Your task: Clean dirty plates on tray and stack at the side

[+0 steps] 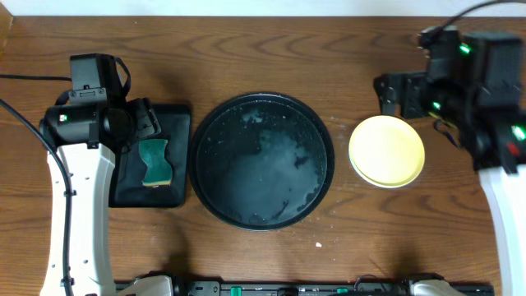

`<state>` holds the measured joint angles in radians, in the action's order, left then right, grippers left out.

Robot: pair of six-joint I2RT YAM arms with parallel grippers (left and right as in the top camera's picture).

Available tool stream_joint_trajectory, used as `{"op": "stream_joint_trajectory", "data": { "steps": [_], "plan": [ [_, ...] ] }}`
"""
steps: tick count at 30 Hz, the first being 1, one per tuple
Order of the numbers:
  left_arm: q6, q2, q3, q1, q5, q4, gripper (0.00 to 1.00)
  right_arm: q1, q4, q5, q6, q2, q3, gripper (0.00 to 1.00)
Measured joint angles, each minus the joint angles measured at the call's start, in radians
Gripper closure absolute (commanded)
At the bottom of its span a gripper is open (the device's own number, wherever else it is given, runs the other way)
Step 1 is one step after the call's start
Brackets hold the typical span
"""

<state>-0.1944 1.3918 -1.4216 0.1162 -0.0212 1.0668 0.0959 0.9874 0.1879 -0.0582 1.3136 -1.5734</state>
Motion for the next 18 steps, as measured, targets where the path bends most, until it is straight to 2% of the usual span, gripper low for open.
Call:
{"op": "stream_joint_trajectory", "data": {
  "steps": [5,13,16,18],
  "plan": [
    [0.0,0.0,0.0,0.0,0.0,0.0,0.25,0.0,0.143,0.0,0.002,-0.198,-0.009,0.01],
    [0.0,0.0,0.0,0.0,0.0,0.0,0.25,0.0,0.352,-0.029,0.014,-0.359,-0.015,0.01],
    [0.0,0.0,0.0,0.0,0.0,0.0,0.25,0.0,0.345,-0.091,0.015,-0.381,-0.015,0.01],
    [0.0,0.0,0.0,0.0,0.0,0.0,0.25,0.0,0.283,-0.134,0.018,-0.39,0.007,0.01]
  ]
}}
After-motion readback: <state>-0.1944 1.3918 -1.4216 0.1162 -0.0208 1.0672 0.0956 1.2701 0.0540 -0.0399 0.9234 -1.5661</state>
